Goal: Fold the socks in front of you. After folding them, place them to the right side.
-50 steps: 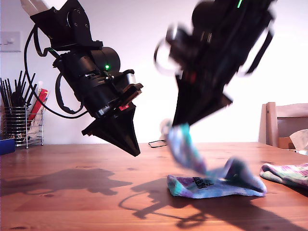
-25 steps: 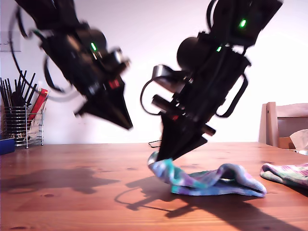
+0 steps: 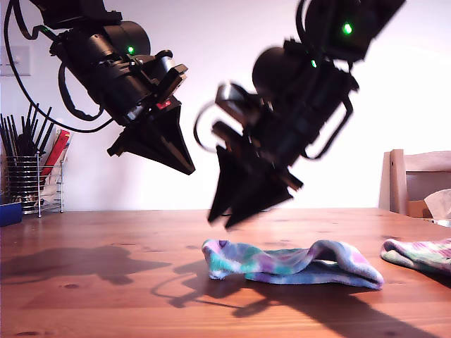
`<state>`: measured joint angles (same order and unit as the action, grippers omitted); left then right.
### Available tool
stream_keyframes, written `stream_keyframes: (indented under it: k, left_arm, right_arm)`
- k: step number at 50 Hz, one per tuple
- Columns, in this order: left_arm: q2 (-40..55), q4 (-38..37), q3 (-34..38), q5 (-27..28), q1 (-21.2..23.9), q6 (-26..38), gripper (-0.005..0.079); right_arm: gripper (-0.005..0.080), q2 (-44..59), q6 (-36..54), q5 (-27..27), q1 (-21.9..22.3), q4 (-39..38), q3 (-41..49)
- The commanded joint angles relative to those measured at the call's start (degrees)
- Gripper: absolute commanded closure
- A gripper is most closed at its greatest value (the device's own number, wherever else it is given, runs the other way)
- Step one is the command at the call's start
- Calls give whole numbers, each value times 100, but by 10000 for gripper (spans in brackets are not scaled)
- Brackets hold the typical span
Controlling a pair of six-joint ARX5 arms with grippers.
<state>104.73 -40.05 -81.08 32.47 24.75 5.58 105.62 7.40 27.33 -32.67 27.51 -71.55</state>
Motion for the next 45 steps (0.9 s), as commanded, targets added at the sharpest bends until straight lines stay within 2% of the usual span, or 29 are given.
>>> stream_keyframes:
  k: [1, 6, 12, 26, 35, 45]
  left_arm:
    - [111, 103, 114, 13, 17, 46, 753]
    - [214, 201, 118, 66, 50, 46, 754]
    - [387, 299, 118, 223, 168, 42, 755]
    - [850, 855, 118, 271, 730, 22, 756]
    - [1217, 868, 118, 269, 988, 24, 761]
    - [1545, 918, 118, 153, 1069, 26, 761]
  right_arm:
    - [502, -361, 120, 24, 28, 225, -199]
    - [537, -479, 387, 15, 131, 800, -367]
    - [770, -649, 645, -7, 354, 1290, -396]
    - [764, -754, 815, -551, 787, 2022, -396]
    - [764, -754, 914, -555, 883, 2070, -396]
    - [764, -754, 931, -568, 909, 2188, -393]
